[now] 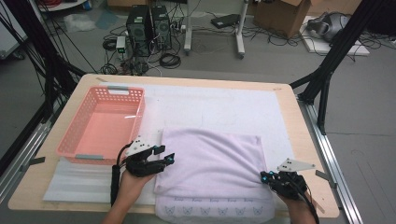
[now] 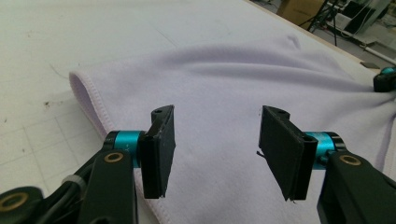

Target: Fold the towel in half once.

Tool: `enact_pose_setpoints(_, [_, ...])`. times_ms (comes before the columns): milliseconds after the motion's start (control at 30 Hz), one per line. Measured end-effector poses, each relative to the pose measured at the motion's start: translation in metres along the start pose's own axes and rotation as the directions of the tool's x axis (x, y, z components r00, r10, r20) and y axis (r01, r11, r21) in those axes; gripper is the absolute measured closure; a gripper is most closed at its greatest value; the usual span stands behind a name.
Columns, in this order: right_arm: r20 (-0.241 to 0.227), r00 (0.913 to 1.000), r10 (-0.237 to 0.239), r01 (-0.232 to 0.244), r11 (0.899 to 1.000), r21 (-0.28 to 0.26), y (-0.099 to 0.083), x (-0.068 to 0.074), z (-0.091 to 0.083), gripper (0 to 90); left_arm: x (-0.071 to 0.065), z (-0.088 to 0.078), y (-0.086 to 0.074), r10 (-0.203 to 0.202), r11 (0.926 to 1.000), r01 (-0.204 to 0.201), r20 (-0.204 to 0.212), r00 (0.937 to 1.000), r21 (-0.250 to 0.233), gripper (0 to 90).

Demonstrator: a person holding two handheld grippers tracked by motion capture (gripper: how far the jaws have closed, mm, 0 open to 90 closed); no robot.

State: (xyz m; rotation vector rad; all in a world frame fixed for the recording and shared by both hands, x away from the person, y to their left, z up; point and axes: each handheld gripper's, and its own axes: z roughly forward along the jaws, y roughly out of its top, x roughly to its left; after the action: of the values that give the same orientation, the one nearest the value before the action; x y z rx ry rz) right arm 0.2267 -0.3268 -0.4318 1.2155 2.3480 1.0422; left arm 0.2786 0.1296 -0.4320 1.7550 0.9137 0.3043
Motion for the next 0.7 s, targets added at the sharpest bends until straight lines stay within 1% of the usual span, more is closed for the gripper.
enact_pose_setpoints(33, [-0.015, 0.9999, 0.003, -0.003, 1.000, 0.004, -0.001, 0.000, -0.001, 86.2, 0.001, 0.001, 0.000, -0.007, 1.0000, 0.007, 0.002, 1.0000, -0.001, 45.7])
enact_pose_setpoints(67, [-0.022, 0.9997, 0.006, -0.006, 1.000, 0.002, -0.002, 0.000, -0.003, 79.6, 0.002, 0.003, 0.001, -0.008, 1.0000, 0.008, 0.004, 1.0000, 0.001, 45.6])
enact_pose_setpoints(100, [-0.019, 0.9998, 0.009, -0.009, 1.000, -0.016, 0.000, -0.001, -0.005, 74.3, 0.002, 0.006, 0.003, -0.008, 1.0000, 0.008, 0.005, 1.0000, 0.003, 45.1])
enact_pose_setpoints(133, [-0.026, 0.9994, 0.022, -0.023, 0.998, -0.052, 0.002, -0.004, -0.008, 70.3, 0.003, 0.008, 0.004, -0.004, 1.0000, 0.004, 0.004, 1.0000, 0.009, 44.4])
enact_pose_setpoints(167, [-0.029, 0.9988, 0.040, -0.043, 0.994, -0.097, 0.006, -0.007, -0.012, 69.2, 0.004, 0.010, 0.006, -0.005, 0.9999, 0.005, 0.007, 1.0000, 0.011, 44.2])
enact_pose_setpoints(200, [-0.015, 0.9989, 0.045, -0.046, 0.990, -0.130, 0.011, -0.011, -0.015, 69.2, 0.004, 0.012, 0.008, -0.003, 1.0000, 0.003, 0.004, 1.0000, 0.009, 44.2])
enact_pose_setpoints(233, [0.011, 0.9991, 0.041, -0.039, 0.988, -0.148, 0.017, -0.015, -0.016, 69.1, 0.004, 0.015, 0.010, -0.001, 0.9999, 0.001, 0.003, 1.0000, 0.013, 44.2])
enact_pose_setpoints(300, [0.057, 0.9972, 0.049, -0.040, 0.987, -0.157, 0.029, -0.025, -0.012, 68.6, 0.005, 0.020, 0.014, 0.002, 0.9999, -0.001, -0.007, 1.0000, 0.011, 44.2])
enact_pose_setpoints(367, [0.085, 0.9953, 0.047, -0.034, 0.989, -0.143, 0.040, -0.035, -0.001, 67.4, 0.008, 0.024, 0.018, 0.001, 0.9999, -0.001, -0.018, 0.9998, 0.010, 44.2])
enact_pose_setpoints(400, [0.101, 0.9940, 0.043, -0.030, 0.991, -0.128, 0.046, -0.040, 0.006, 66.7, 0.008, 0.026, 0.020, -0.005, 1.0000, 0.005, -0.025, 0.9997, 0.008, 44.3])
enact_pose_setpoints(467, [0.112, 0.9936, 0.014, -0.004, 0.996, -0.093, 0.057, -0.047, 0.025, 64.9, 0.011, 0.031, 0.023, -0.004, 0.9998, 0.004, -0.039, 0.9992, 0.019, 44.5])
enact_pose_setpoints(500, [0.117, 0.9931, 0.005, 0.003, 0.997, -0.073, 0.062, -0.050, 0.035, 61.7, 0.013, 0.033, 0.024, -0.005, 0.9998, 0.005, -0.049, 0.9988, 0.018, 44.6])
enact_pose_setpoints(567, [0.098, 0.9949, 0.020, -0.014, 0.998, -0.063, 0.068, -0.057, 0.053, 61.1, 0.017, 0.038, 0.025, -0.024, 0.9994, 0.026, -0.069, 0.9973, 0.021, 44.4])
enact_pose_setpoints(600, [0.090, 0.9954, 0.033, -0.028, 0.998, -0.060, 0.070, -0.059, 0.061, 62.7, 0.019, 0.040, 0.024, -0.025, 0.9993, 0.027, -0.079, 0.9965, 0.026, 43.4])
enact_pose_setpoints(633, [0.077, 0.9964, 0.036, -0.032, 0.998, -0.049, 0.072, -0.061, 0.068, 66.4, 0.020, 0.042, 0.025, -0.023, 0.9989, 0.027, -0.086, 0.9961, 0.039, 43.1])
enact_pose_setpoints(667, [0.084, 0.9964, 0.013, -0.011, 1.000, -0.022, 0.074, -0.061, 0.075, 70.9, 0.022, 0.044, 0.025, -0.022, 0.9984, 0.027, -0.088, 0.9958, 0.050, 43.1])
enact_pose_setpoints(700, [0.103, 0.9942, -0.028, 0.027, 1.000, 0.015, 0.075, -0.061, 0.082, 76.6, 0.024, 0.045, 0.026, -0.016, 0.9983, 0.022, -0.094, 0.9954, 0.054, 43.1])
